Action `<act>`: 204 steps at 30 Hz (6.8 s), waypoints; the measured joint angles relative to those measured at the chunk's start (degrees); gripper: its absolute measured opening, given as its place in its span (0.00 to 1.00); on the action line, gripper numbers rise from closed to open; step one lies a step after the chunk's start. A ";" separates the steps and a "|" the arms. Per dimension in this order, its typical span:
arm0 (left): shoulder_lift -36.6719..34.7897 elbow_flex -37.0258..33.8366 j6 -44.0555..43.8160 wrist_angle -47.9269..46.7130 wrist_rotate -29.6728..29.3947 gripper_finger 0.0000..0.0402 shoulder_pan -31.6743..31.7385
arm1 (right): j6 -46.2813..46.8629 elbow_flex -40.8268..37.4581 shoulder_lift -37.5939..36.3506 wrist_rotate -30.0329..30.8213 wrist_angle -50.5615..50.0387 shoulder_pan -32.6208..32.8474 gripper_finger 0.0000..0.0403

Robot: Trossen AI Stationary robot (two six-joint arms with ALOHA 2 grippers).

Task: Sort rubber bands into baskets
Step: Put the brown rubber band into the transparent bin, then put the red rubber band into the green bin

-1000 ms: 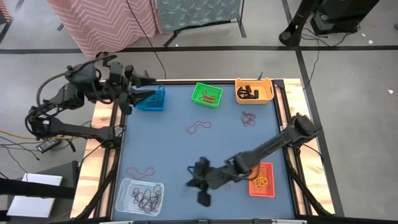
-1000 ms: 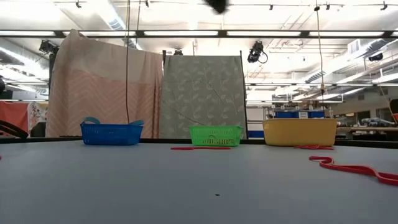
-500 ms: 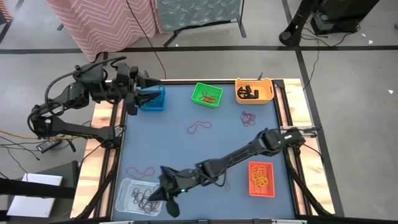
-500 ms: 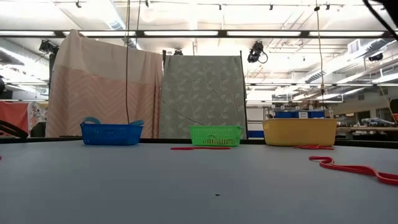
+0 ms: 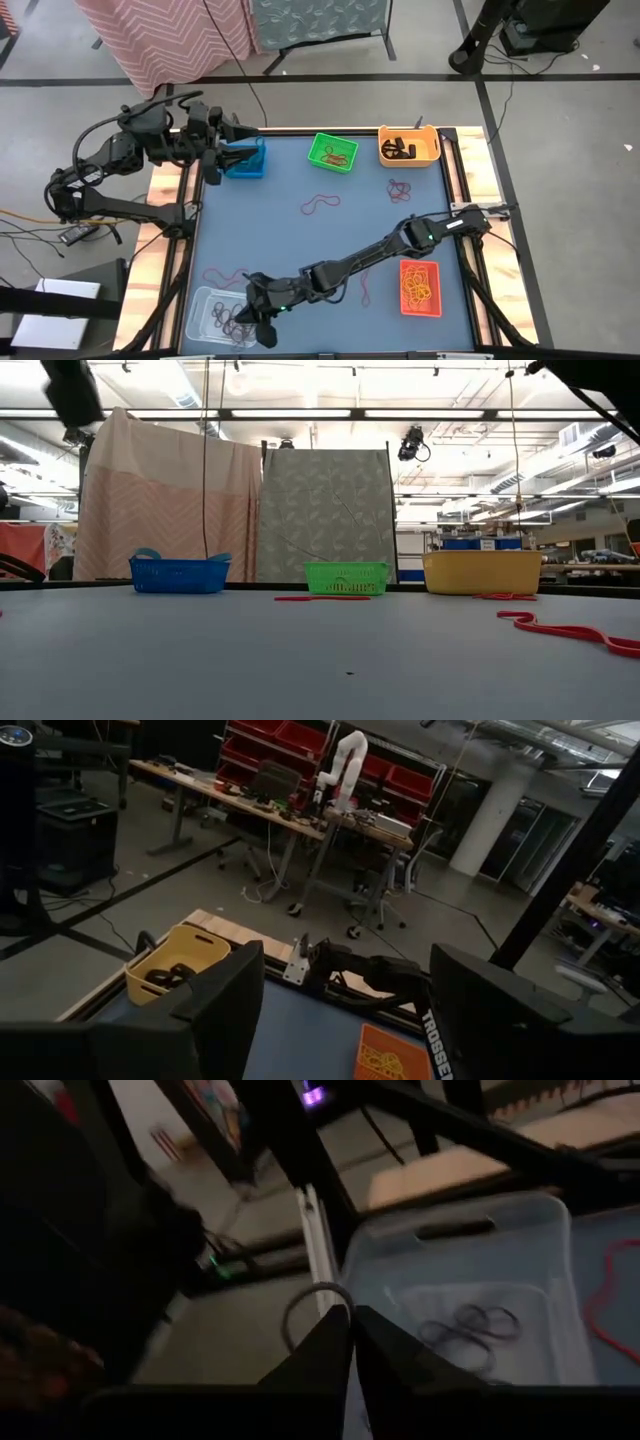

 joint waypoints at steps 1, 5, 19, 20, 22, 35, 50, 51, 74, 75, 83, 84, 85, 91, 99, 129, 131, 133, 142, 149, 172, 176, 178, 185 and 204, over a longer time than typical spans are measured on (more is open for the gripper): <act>0.00 0.00 0.11 -0.02 0.00 0.71 0.00 | -1.31 0.00 -0.20 0.07 -1.51 -0.01 0.09; 0.00 0.00 0.22 0.00 0.00 0.71 0.00 | -4.60 0.00 -0.81 0.02 -3.97 -0.38 0.06; 0.00 0.00 0.35 -0.03 0.00 0.71 0.00 | -18.12 0.00 -1.82 10.60 -13.78 -1.49 0.14; 0.00 0.00 0.37 -0.02 0.00 0.71 0.00 | -19.08 -0.01 -1.82 10.60 -13.97 -1.49 0.15; 0.00 0.00 0.39 -0.02 0.00 0.71 0.00 | -20.98 0.00 -1.82 10.64 -14.59 -1.49 0.16; 0.00 0.00 1.92 -0.02 0.00 0.71 0.00 | -27.04 2.57 -2.55 10.31 -20.74 -0.01 0.20; -0.01 0.00 2.07 -0.11 0.02 0.71 0.00 | -10.72 0.76 -12.90 14.15 -82.28 -3.59 0.67; -0.01 0.00 2.10 -0.11 0.00 0.71 0.00 | -8.53 -0.97 -12.92 14.70 -84.63 -3.39 0.69; 0.60 -0.33 2.68 -16.78 0.78 0.71 0.00 | 59.33 -62.30 -55.89 7.04 -55.75 -1.11 0.76; 0.64 -1.39 2.92 -16.77 0.66 0.71 -0.04 | 60.31 -62.89 -55.81 6.92 -55.48 -1.62 0.76; -0.66 -18.57 -4.90 -8.86 0.43 0.71 -5.30 | 63.15 -63.58 -48.14 2.88 -52.17 -3.70 0.74; -0.77 -21.32 -6.36 -6.26 0.48 0.71 -6.31 | 63.13 -63.56 -47.08 1.82 -51.14 -3.70 0.74; -0.83 -24.05 -7.91 -3.04 0.48 0.71 -7.46 | 63.15 -63.56 -45.91 0.92 -50.49 -3.70 0.73; -0.85 -39.45 -17.78 20.68 0.47 0.71 -12.70 | 66.94 -63.56 -40.37 -1.31 -49.22 -3.70 0.70; -0.92 -50.92 -27.13 38.69 0.42 0.71 -14.58 | 67.66 -63.12 -37.02 -3.19 -48.18 -3.74 0.61; -0.85 -52.00 -21.84 51.80 -10.11 0.71 -8.63 | 21.52 -56.95 -59.87 11.15 -29.09 -39.37 0.00; -0.83 -52.00 -21.87 52.62 -13.98 0.71 -7.66 | 17.39 -56.89 -58.91 6.37 -23.18 -43.62 0.00; -0.85 -52.00 -22.16 53.02 -17.90 0.71 -6.93 | 14.96 -56.91 -57.40 1.73 -19.72 -46.89 0.00; -0.81 -52.00 -26.92 57.21 -29.78 0.71 -6.21 | 6.58 -56.96 -50.14 -5.01 -17.56 -53.97 0.00; -0.81 -52.00 -26.43 59.73 -33.58 0.71 -6.19 | 4.97 -56.96 -45.59 -5.30 -17.51 -53.45 0.01; -0.81 -52.00 -17.55 59.57 -28.52 0.71 -6.19 | -0.62 -56.92 -46.01 -10.78 -17.58 -53.41 0.67; -0.81 -51.98 -17.39 59.49 -27.87 0.71 -6.21 | -5.68 -56.81 -46.93 -23.70 -14.66 -52.25 0.68; -0.81 -51.99 -16.08 59.39 -27.87 0.71 -6.19 | -9.66 -56.78 -46.98 -26.88 -15.23 -49.90 0.68; -0.81 -51.98 -14.56 60.15 -27.89 0.71 -6.21 | -31.00 -56.83 -46.72 -11.38 -20.42 -40.33 0.64; -0.79 -51.98 -16.44 60.36 -27.98 0.71 -6.19 | -35.27 -56.92 -32.35 -5.73 -24.77 -36.55 0.56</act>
